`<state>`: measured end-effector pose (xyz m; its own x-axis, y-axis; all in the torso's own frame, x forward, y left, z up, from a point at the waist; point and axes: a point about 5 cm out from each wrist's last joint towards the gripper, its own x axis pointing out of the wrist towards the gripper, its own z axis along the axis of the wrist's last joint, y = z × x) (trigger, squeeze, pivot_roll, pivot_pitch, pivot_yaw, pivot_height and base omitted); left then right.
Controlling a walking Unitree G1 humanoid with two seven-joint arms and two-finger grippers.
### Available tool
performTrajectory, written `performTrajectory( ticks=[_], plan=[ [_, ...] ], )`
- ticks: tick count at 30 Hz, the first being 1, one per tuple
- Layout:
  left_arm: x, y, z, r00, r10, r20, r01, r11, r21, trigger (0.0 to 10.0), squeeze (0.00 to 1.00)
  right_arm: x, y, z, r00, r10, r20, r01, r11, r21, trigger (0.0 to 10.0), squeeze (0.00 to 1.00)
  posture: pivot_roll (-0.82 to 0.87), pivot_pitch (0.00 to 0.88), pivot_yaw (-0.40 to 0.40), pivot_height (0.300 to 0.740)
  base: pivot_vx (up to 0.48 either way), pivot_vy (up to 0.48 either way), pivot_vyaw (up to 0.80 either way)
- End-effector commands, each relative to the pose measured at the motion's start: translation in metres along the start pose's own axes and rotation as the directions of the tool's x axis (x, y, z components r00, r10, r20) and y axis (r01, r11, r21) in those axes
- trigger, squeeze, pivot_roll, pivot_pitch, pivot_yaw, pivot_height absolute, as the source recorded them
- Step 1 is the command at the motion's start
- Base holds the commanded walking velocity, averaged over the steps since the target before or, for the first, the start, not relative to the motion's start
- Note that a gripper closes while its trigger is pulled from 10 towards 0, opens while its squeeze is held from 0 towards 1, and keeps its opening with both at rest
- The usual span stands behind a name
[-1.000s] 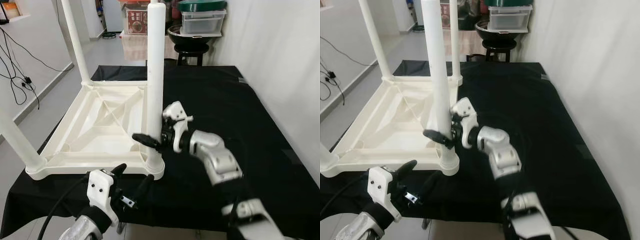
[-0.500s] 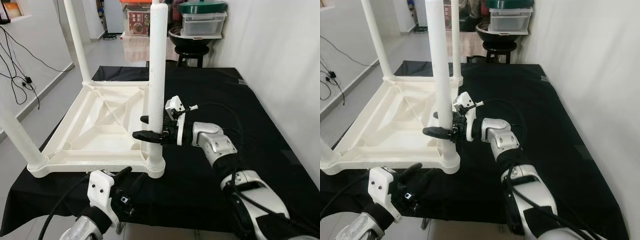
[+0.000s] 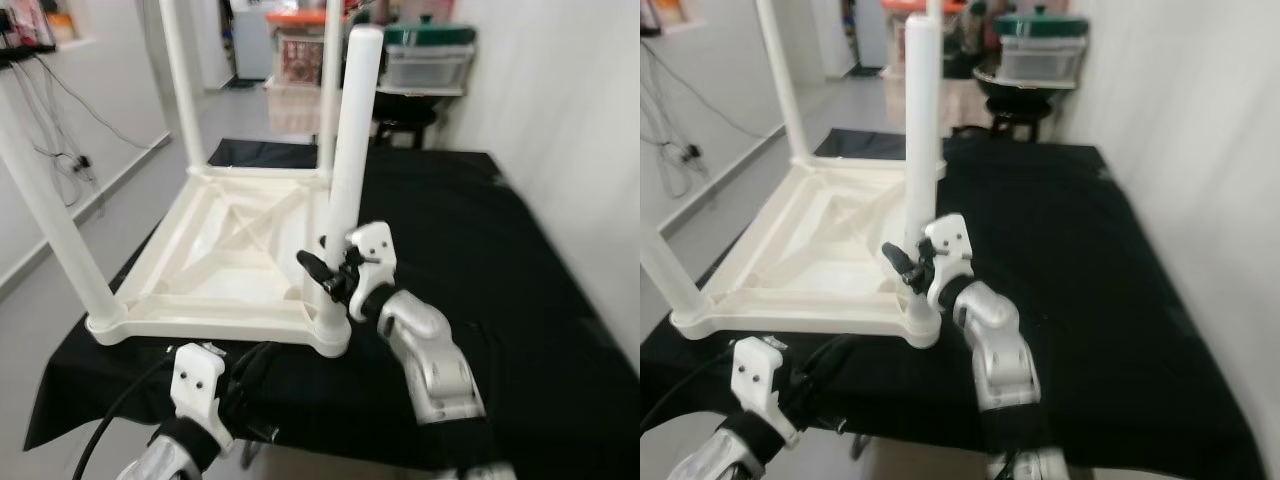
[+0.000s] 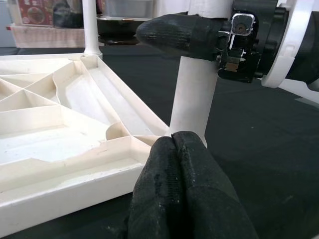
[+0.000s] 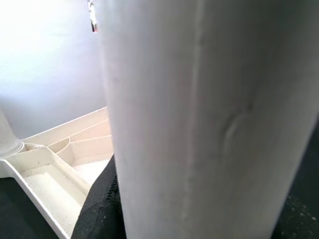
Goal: Building children table
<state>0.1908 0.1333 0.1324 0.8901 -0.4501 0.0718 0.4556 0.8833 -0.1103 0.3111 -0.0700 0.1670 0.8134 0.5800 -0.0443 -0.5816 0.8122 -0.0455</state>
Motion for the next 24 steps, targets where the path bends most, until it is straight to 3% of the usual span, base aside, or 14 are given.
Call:
performTrajectory(
  ticks=[1, 5, 6, 7, 8, 9, 10, 13, 15, 18, 19, 21, 22, 24],
  plan=[
    [-0.001, 0.001, -0.002, 1.0, -0.007, -0.018, 0.007, 1.0, 0.0, 0.0, 0.0, -0.003, 0.0, -0.028, 0.989, 0.003, -0.149, -0.002, 1.0, 0.005, 0.0, 0.0, 0.01, 0.03, 0.006, 0.74, 0.0, 0.0, 0.0],
    [0.0, 0.001, -0.003, 1.0, -0.015, -0.023, 0.015, 1.0, 0.002, 0.0, 0.0, 0.004, 0.009, -0.033, 0.979, 0.084, -0.183, -0.09, 0.996, -0.025, 0.0, 0.0, 0.02, 0.022, -0.007, 0.74, 0.0, 0.0, 0.0],
    [0.0, 0.001, -0.003, 1.0, -0.007, -0.021, 0.007, 1.0, 0.004, 0.0, 0.0, 0.007, 0.004, -0.035, 0.978, 0.053, -0.2, -0.054, 0.999, 0.0, 10.0, 0.0, 0.02, 0.02, -0.007, 0.74, 0.0, 0.0, 0.0],
    [0.0, 0.001, -0.003, 1.0, -0.007, -0.021, 0.007, 1.0, 0.004, 0.0, 0.0, 0.007, 0.004, -0.035, 0.978, 0.053, -0.2, -0.054, 0.999, 0.0, 10.0, 0.0, 0.02, 0.02, -0.007, 0.74, 0.0, 0.0, 0.0],
    [0.0, 0.002, -0.003, 1.0, -0.001, -0.02, 0.001, 1.0, 0.006, 7.7, 0.0, 0.008, 0.0, -0.032, 0.981, 0.043, -0.19, -0.035, 0.998, 0.045, 10.0, 0.83, 0.03, 0.013, -0.008, 0.74, 0.0, 0.0, 0.0],
    [0.0, 0.002, -0.003, 1.0, -0.001, -0.02, 0.001, 1.0, 0.006, 7.7, 0.0, 0.008, 0.0, -0.032, 0.981, 0.043, -0.19, -0.035, 0.998, 0.045, 10.0, 0.83, 0.03, 0.013, -0.008, 0.74, 0.0, 0.0, 0.0],
    [0.001, 0.002, -0.003, 1.0, 0.002, -0.02, -0.002, 1.0, 0.007, 10.0, 0.0, 0.01, -0.002, -0.029, 0.982, 0.051, -0.179, -0.038, 0.997, 0.074, 10.0, 1.0, 0.03, 0.013, -0.008, 0.74, 0.0, 0.0, 0.0],
    [0.002, 0.002, -0.004, 1.0, 0.003, -0.022, -0.003, 1.0, 0.008, 10.0, 0.0, 0.016, -0.001, -0.012, 0.979, 0.186, -0.085, -0.174, 0.975, 0.136, 10.0, 1.0, 0.03, 0.0, -0.012, 0.74, 0.0, 0.0, 0.0],
    [0.003, 0.001, -0.005, 1.0, 0.003, -0.022, -0.003, 1.0, 0.008, 10.0, 0.0, 0.019, -0.004, 0.006, 0.942, 0.334, 0.032, -0.335, 0.932, 0.141, 10.0, 1.0, 0.04, 0.0, -0.014, 0.74, 0.0, 0.0, 0.0],
    [0.003, 0.001, -0.006, 1.0, 0.004, -0.021, -0.004, 1.0, 0.007, 10.0, 0.0, 0.019, -0.006, 0.01, 0.907, 0.417, 0.067, -0.422, 0.899, 0.115, 10.0, 1.0, 0.04, 0.0, -0.019, 0.74, 0.0, 0.0, 0.0],
    [0.004, 0.0, -0.006, 1.0, 0.005, -0.019, -0.005, 1.0, 0.006, 10.0, 0.0, 0.018, -0.01, 0.011, 0.883, 0.463, 0.074, -0.468, 0.879, 0.089, 10.0, 0.14, 0.04, 0.0, -0.022, 0.74, 0.0, 0.0, 0.0],
    [0.004, 0.0, -0.006, 1.0, 0.006, -0.019, -0.006, 1.0, 0.006, 10.0, 0.0, 0.019, -0.014, 0.01, 0.867, 0.494, 0.066, -0.498, 0.864, 0.068, 10.0, 0.14, 0.05, 0.0, -0.024, 0.74, 0.0, 0.0, 0.0],
    [0.004, 0.0, -0.007, 1.0, 0.008, -0.017, -0.008, 1.0, 0.006, 10.0, 0.0, 0.022, -0.017, 0.008, 0.833, 0.551, 0.044, -0.553, 0.832, 0.042, 10.0, 0.0, 0.05, 0.0, -0.028, 0.74, 0.0, 0.0, 0.0],
    [0.005, -0.001, -0.007, 1.0, 0.01, -0.016, -0.01, 1.0, 0.007, 10.0, 0.0, 0.025, -0.021, 0.006, 0.787, 0.617, 0.017, -0.617, 0.787, 0.016, 10.0, 0.0, 0.06, 0.0, -0.032, 0.74, 0.0, 0.0, 0.0]
  ],
)
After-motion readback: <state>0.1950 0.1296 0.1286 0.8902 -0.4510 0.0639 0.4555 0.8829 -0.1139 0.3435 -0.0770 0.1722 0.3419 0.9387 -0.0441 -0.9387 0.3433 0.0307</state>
